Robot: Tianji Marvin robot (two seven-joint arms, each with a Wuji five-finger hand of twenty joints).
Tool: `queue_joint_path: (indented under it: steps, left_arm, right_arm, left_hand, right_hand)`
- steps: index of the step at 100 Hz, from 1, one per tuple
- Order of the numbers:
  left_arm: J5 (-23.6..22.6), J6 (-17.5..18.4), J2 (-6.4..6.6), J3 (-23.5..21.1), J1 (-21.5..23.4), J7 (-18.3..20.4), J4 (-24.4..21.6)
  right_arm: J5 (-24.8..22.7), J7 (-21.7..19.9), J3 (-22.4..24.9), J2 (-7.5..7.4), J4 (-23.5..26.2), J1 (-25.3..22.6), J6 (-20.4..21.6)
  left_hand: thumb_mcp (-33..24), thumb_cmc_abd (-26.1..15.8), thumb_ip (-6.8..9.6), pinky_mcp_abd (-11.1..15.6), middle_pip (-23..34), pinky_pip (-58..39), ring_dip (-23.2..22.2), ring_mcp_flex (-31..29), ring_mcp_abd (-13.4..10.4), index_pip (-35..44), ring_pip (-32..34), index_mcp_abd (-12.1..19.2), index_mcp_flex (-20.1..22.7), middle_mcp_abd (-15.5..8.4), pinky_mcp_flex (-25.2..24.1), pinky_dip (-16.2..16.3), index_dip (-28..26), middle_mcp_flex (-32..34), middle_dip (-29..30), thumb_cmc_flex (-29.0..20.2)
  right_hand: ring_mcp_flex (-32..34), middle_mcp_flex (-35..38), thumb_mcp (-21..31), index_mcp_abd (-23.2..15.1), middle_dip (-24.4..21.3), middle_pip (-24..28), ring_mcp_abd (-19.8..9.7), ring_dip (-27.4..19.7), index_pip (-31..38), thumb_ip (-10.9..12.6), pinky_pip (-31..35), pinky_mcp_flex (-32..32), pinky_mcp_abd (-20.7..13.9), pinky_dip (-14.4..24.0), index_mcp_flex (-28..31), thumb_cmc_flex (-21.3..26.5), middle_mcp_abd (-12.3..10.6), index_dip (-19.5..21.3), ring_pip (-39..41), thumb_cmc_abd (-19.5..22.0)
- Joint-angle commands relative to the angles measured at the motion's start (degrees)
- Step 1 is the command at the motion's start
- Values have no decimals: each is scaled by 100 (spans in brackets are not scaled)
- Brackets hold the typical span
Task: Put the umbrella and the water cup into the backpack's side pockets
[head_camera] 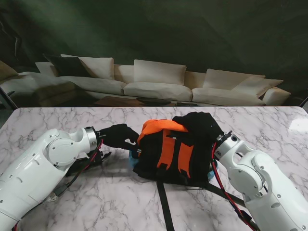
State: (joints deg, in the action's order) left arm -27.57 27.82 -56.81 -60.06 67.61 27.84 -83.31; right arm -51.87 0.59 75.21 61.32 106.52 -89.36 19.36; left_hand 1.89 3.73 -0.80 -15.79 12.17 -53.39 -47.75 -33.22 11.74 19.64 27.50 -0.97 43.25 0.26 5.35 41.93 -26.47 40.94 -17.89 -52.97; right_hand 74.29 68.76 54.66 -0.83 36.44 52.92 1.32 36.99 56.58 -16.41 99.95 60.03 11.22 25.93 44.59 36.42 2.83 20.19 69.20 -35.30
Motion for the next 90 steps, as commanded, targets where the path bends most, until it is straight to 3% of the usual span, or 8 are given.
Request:
queue_joint_path:
  steps: [1,13,27,48,59,68,79,90]
  left_arm:
    - [14,28,-3,104,-39,133,22]
    - [174,-28,71,248,-141,505,10]
    - [-236,-29,164,270,-201,760,-23]
    - [-830,62,138,-221,81,500,-108]
    - [-847,86,134,-390,172,471,-172]
    - [-644,80,142,-316,144,541,-143]
    - [-431,99,132,-66,23,535,-44]
    - [-179,40,77,118,-40,388,1]
  right_arm:
    - [-20,-35,-9,-3,-28,-32,13]
    - [-19,-22,7,-1,-24,-44,13]
    - [-23,-24,17,-2,-25,-55,13]
    - [-29,-43,16,-5,-25,-47,12]
    - [-28,-48,-10,-5,-34,-23,8]
    - [-15,-51,-43,-5,-52,5,3]
    - [8,-64,-82,-4,-74,32,-5]
    - [16,-79,-95,-6,-82,39,-5]
  left_hand:
    - [-110,77,-35,-33,-366,37,172,-68,-177,-472,-241,605,-530,-629,8,181,138,-672,429,-482]
    - [-70,-118,-56,11,-249,118,332,7,-186,-559,-436,666,-526,-653,-70,154,175,-676,500,-530]
    - [3,-557,-84,-84,475,94,74,-196,18,449,-115,78,753,102,-48,264,-178,773,-281,477]
    - [-2,-497,-86,-100,967,-23,-194,-269,191,1666,265,-244,1053,523,-12,300,-711,1132,-1153,720]
    - [-20,-455,-77,-93,945,-49,-215,-253,178,1775,298,-229,970,496,-6,303,-763,1112,-1202,649]
    - [-12,-442,-73,-96,402,-50,-58,-242,153,1081,163,-74,723,383,2,277,-315,852,-781,546]
    - [-12,-405,-77,-92,-136,-53,109,-221,92,83,-22,260,13,123,45,263,128,134,-169,473]
    - [-51,-216,-87,-50,-330,-80,199,-191,43,-776,-132,634,-776,97,109,250,396,-542,115,66]
  right_hand:
    - [112,-78,510,-1181,-25,5,24,-53,466,231,296,-9,-79,82,48,739,-172,138,73,579]
    - [115,-82,511,-1177,-28,3,23,-56,466,231,295,-9,-79,83,46,742,-168,137,63,580]
    - [116,-85,509,-1172,-32,3,23,-56,467,230,291,-13,-78,85,44,744,-164,136,60,581]
    - [116,-86,508,-1177,-38,2,27,-55,467,231,290,-13,-78,87,45,742,-168,133,57,582]
    - [116,-88,506,-1182,-41,1,26,-54,466,231,290,-13,-78,88,39,743,-177,131,55,586]
    - [116,-87,502,-1179,-42,2,26,-54,467,230,289,-13,-78,90,45,742,-173,131,54,583]
    - [116,-84,502,-1180,-45,1,26,-53,467,231,287,-16,-77,90,41,742,-173,130,54,584]
    - [116,-89,502,-1182,-49,-4,26,-52,467,231,285,-17,-76,91,43,742,-177,130,54,588]
